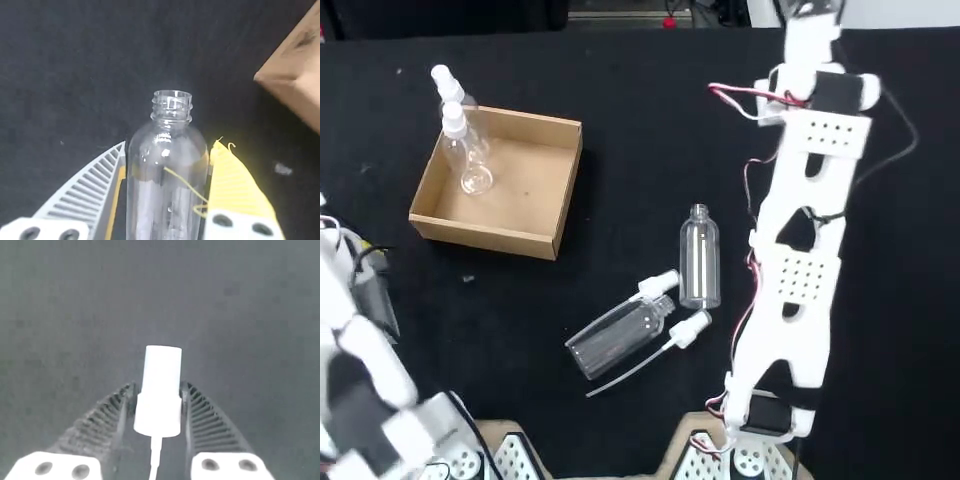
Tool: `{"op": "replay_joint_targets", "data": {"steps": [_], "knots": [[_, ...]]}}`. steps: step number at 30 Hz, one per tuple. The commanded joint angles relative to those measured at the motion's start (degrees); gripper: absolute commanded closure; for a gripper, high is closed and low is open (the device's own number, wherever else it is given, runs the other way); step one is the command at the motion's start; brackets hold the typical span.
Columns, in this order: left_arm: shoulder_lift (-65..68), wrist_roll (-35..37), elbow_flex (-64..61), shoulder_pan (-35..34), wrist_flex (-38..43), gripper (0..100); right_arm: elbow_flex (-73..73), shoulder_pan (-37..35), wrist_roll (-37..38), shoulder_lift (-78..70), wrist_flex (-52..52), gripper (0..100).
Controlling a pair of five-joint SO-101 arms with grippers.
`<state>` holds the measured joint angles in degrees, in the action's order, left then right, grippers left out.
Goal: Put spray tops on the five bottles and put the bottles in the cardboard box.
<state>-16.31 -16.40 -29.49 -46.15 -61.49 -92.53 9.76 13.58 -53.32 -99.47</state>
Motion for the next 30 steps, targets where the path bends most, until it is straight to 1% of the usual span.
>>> {"op": "replay_joint_targets", "data": {"steps": [1,3,7,9,12,13,16,21,25,28,30], "knots": [[-22.77,3.25,-10.24,1.45,8.7,77,-2.51,-0.26,-3.34,10.42,-1.76,89.4],[-30.95,5.27,-14.2,2.33,11.43,77,-2.24,-0.18,-4.48,14.11,-1.85,89.5],[-42.37,6.07,-13.14,6.46,7.47,77,4.88,0.7,-7.21,23.52,-1.85,89.5],[-44.75,6.42,-10.24,7.34,4.31,77,11.74,0.7,-8.0,29.58,-1.85,89.5],[-45.71,9.14,-5.67,8.22,0.09,77,22.2,-0.18,-9.67,39.34,-1.67,89.4],[-45.71,10.29,-3.56,9.8,-1.05,77,25.01,-0.88,-10.2,42.86,-1.58,89.4],[-45.71,13.63,3.12,17.27,-3.25,77,29.85,-2.55,-11.52,52.53,-1.32,89.4],[-45.71,18.64,9.98,34.07,-2.9,77,29.93,-5.71,-16.18,63.96,0.62,89.4],[-45.89,18.9,9.63,44.09,-0.88,77,30.29,-7.65,-23.3,68.88,4.22,89.4],[-48.7,18.9,8.48,49.1,-0.53,77,29.93,-10.64,-27.6,70.73,6.68,89.4],[-52.31,18.9,6.55,52.88,-0.53,77,29.85,-13.45,-28.92,71.69,7.47,89.4]]}}
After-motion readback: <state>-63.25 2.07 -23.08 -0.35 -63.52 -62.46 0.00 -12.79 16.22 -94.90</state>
